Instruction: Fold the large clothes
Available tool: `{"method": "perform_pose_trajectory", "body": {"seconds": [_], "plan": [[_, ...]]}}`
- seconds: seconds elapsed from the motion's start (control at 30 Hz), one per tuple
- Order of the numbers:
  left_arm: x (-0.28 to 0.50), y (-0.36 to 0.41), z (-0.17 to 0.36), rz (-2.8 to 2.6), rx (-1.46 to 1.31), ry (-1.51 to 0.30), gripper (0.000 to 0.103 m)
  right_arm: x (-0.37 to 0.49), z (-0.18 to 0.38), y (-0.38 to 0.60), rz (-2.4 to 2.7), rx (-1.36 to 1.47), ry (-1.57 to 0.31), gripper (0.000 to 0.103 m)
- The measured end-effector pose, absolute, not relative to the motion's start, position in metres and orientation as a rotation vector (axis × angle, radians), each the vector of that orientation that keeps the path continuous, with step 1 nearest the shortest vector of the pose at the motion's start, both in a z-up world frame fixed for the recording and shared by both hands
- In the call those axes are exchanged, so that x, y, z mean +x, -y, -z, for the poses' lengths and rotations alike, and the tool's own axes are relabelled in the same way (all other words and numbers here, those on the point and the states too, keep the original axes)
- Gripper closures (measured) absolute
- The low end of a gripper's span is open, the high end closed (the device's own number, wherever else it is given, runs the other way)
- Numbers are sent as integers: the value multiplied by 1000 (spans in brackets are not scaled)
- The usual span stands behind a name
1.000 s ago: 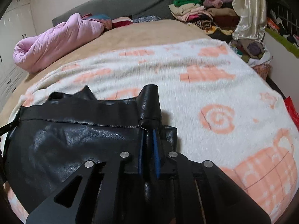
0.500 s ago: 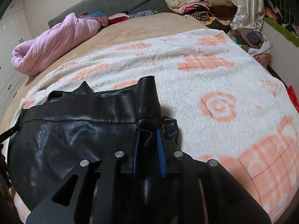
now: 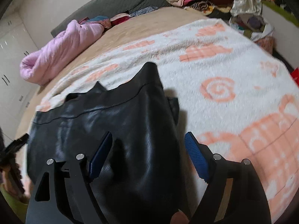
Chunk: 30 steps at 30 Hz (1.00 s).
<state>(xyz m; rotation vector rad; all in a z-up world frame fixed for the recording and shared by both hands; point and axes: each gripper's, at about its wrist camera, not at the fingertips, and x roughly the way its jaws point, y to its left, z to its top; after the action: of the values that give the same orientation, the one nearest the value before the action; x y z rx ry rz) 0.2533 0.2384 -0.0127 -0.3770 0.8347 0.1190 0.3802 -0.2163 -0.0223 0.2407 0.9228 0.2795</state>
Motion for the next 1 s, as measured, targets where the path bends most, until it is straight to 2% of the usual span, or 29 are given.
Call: {"method": "perform_pose_trajectory", "body": {"seconds": [0.17,0.43,0.53,0.6,0.67,0.8,1.0], "plan": [[239,-241,23,-40,-494,-873,20,355,21,224,-345,323,-951,19],[225,-225,52,25,-571,-952,16,330,36,238,-371,402,-1002,19],[222,-218,55,29,-561,-957,17,330,48,243,-411,477,-1030,37],[219,-214,55,25,-551,-956,28,328,49,244,-422,494,-1028,50],[216,-210,55,24,-526,-949,34,326,46,243,-427,478,-1024,61],[208,-207,52,24,-509,-937,47,323,43,245,-436,472,-1024,66],[183,-195,47,17,-489,-935,49,313,39,253,-405,457,-1033,66]]}}
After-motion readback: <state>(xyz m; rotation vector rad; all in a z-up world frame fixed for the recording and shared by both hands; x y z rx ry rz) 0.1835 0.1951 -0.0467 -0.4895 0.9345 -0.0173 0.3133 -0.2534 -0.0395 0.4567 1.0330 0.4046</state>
